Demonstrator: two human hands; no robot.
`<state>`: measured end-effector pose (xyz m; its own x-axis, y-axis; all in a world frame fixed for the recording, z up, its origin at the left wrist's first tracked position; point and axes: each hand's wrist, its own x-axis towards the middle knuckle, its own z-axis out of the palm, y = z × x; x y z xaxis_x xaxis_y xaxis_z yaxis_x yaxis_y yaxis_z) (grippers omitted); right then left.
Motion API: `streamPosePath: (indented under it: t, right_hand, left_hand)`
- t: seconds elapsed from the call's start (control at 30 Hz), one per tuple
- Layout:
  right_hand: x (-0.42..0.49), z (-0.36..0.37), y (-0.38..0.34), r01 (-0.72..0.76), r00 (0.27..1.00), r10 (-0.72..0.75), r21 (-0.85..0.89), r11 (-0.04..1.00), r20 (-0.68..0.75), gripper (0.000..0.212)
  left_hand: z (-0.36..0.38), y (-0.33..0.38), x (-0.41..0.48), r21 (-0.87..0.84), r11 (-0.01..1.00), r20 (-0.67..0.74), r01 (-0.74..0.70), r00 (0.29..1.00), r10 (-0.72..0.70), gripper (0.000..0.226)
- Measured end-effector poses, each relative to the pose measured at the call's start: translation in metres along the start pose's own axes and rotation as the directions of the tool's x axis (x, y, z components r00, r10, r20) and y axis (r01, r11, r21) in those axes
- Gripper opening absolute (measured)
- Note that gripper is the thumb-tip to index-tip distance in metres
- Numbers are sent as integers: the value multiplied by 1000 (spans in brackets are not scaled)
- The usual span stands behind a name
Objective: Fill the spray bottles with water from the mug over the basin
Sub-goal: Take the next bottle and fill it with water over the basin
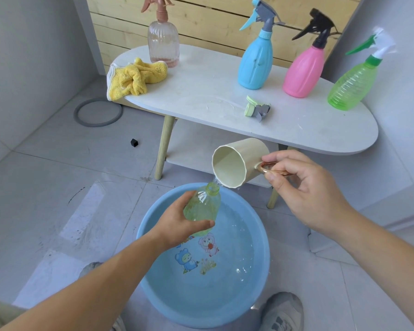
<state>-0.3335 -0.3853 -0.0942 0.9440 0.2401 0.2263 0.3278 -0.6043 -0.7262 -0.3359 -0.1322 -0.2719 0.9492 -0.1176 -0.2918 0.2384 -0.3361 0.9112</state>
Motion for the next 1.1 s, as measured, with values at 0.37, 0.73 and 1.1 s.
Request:
streamPosePath:
  t: [0.37,0.73,1.1]
  right_hand:
    - [-2,1,-5,43,999,-43,-8,999,2,16]
    - [-2,2,-7,120,993,-120,-60,991,18,13]
    - [-2,2,-5,199,980,-196,-100,975,40,13]
  left_hand:
    - [1,-5,3,2,1000,-1,-4,1000,4,97]
    - [0,-5,3,19,1000,-6,6,1000,-5,102]
    - [-1,3,-2,-5,1000,12,-15,1000,16,92]
